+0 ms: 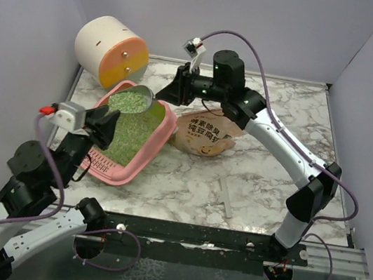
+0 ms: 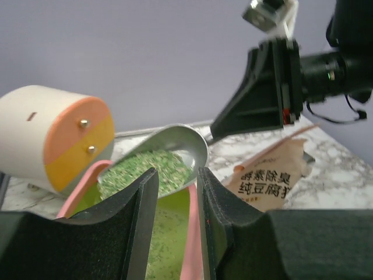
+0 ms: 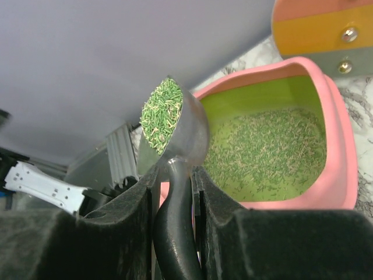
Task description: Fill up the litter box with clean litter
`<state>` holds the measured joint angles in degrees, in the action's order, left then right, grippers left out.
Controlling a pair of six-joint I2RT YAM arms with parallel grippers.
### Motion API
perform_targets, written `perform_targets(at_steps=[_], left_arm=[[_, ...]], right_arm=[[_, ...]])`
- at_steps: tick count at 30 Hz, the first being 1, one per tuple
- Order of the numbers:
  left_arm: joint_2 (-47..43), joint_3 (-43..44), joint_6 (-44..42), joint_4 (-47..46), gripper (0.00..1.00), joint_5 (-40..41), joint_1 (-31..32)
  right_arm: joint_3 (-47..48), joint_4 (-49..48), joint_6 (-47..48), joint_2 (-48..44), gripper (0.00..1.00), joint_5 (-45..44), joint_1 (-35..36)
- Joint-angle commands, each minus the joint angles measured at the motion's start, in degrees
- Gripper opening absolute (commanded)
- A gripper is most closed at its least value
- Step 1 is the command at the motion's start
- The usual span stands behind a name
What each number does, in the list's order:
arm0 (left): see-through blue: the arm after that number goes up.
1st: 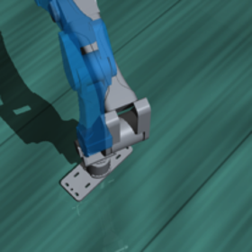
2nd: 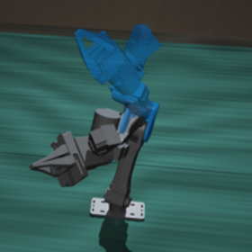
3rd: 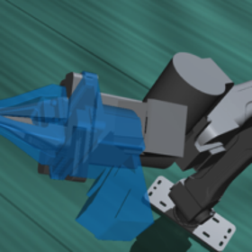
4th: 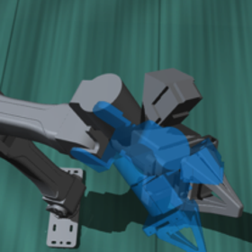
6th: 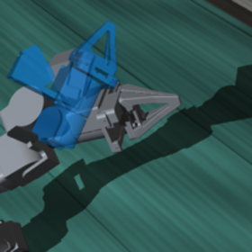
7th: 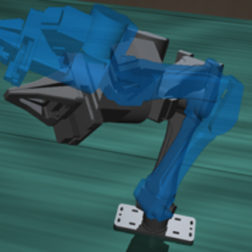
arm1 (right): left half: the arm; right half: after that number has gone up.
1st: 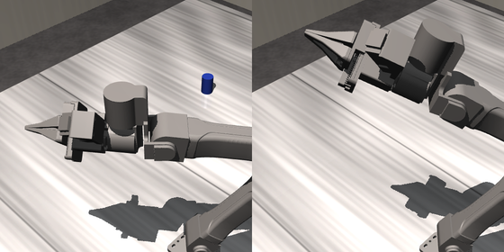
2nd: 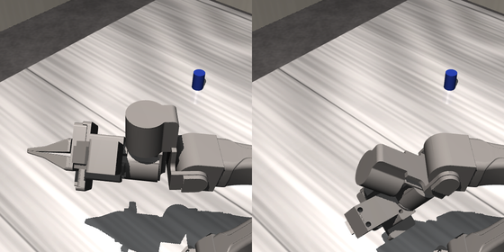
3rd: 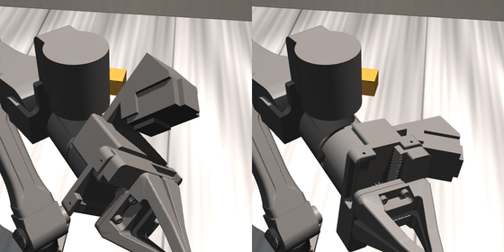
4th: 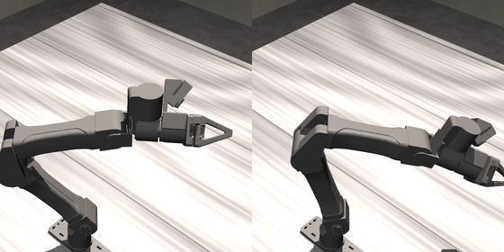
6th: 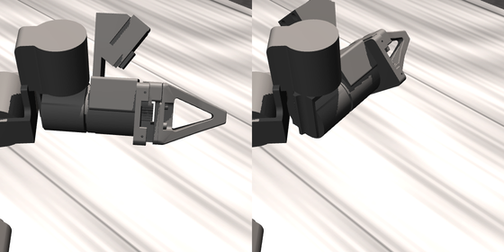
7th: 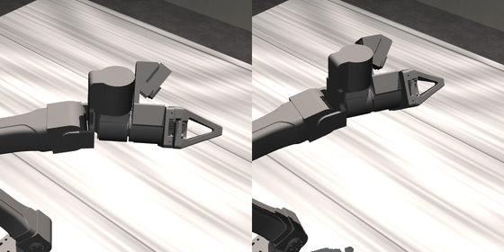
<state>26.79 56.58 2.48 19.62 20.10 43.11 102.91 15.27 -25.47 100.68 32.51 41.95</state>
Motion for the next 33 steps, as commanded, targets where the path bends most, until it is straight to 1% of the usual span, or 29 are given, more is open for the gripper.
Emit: perform_targets(at_steps=[1,4,8,13,17,27,29,33], left_arm=[[-6.9,-0.4,2.3,-1.6,0.35,13.3,0.0],[-10.2,-0.9,2.4,-1.5,0.35,16.5,0.0],[-11.5,-0.2,2.5,0.4,0.35,18.2,0.0],[-11.0,0.1,2.4,1.8,0.35,18.0,0.0],[-10.9,0.0,2.5,2.1,0.35,17.6,0.0],[-10.0,-0.3,2.5,2.4,0.35,17.1,0.0],[-9.5,-0.4,2.3,2.4,0.37,16.6,0.0],[-7.9,-0.1,1.8,3.0,0.38,15.1,0.0]], right_arm=[[7.1,10.8,10.2,2.5,0.01,-8.5,5.1],[9.0,14.0,12.3,3.5,0.01,-11.0,7.3],[10.0,16.0,13.9,4.4,0.01,-14.7,9.0],[13.8,18.8,15.5,6.5,0.01,-18.9,10.2],[19.0,23.8,17.6,8.6,0.01,-23.6,10.9],[27.2,33.6,21.4,10.6,0.01,-34.2,11.3],[28.6,35.1,22.3,10.8,0.01,-35.7,11.5],[32.3,39.1,24.1,12.3,0.01,-38.3,12.0]])
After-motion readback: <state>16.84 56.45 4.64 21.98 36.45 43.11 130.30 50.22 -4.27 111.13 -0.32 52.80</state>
